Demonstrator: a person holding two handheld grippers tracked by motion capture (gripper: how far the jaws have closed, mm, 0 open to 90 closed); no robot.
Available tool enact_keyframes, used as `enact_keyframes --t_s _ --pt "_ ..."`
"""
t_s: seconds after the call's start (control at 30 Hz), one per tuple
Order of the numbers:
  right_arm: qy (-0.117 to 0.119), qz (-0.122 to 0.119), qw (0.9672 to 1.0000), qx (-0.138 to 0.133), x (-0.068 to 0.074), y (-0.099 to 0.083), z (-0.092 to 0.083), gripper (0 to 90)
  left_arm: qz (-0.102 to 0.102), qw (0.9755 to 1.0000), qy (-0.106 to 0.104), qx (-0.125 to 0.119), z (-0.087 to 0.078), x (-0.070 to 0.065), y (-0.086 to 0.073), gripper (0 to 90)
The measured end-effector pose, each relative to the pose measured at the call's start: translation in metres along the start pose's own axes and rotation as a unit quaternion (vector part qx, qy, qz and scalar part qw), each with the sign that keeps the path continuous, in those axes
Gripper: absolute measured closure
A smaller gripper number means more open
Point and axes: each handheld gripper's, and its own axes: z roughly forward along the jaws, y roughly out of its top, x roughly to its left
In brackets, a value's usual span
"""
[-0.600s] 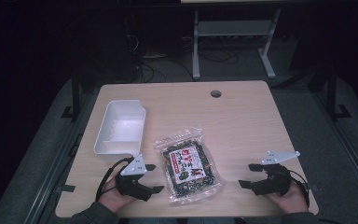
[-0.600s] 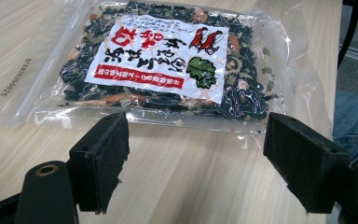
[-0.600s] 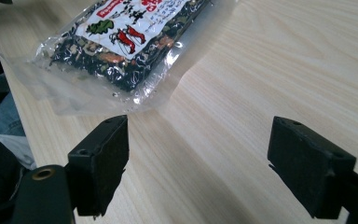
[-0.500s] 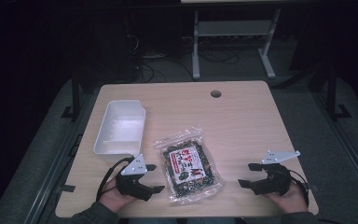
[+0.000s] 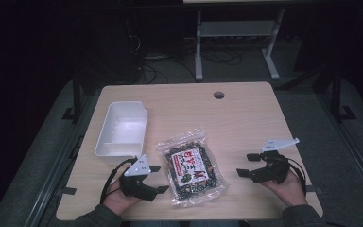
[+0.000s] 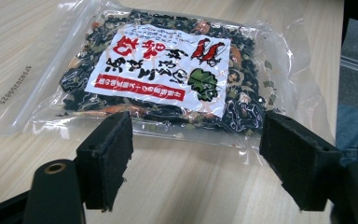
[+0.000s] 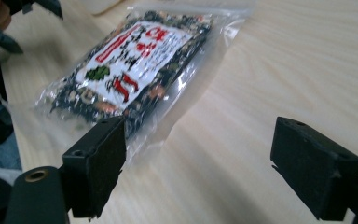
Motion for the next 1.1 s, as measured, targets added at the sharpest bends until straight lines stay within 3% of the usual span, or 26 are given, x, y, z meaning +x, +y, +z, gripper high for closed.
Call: enact_keyframes --t_s 0.2,0.5,0.63,0.87,1.1 --pt "0.015 0.003 0.9999 0.001 -0.01 0.027 0.011 17.2 -0.003 1.0 -0.004 0.001 0.004 0.001 0.001 25.6" --pt "0.015 -0.027 0.9979 0.056 -0.014 0.078 0.044 17.4 -0.005 0.9998 -0.015 0.009 0.009 0.0 0.003 27.3" --pt "0.015 -0.027 0.9965 0.078 -0.021 0.094 0.06 17.5 -0.003 0.9998 -0.019 0.01 0.011 0.0 0.004 28.1" --pt "0.02 -0.024 0.9955 0.09 -0.033 0.116 0.082 18.5 0.002 0.9996 -0.023 0.015 0.017 -0.001 0.006 31.6" --pt "0.034 -0.009 0.996 0.082 -0.043 0.131 0.103 21.1 0.005 0.9992 -0.029 0.027 0.024 -0.001 0.006 32.2"
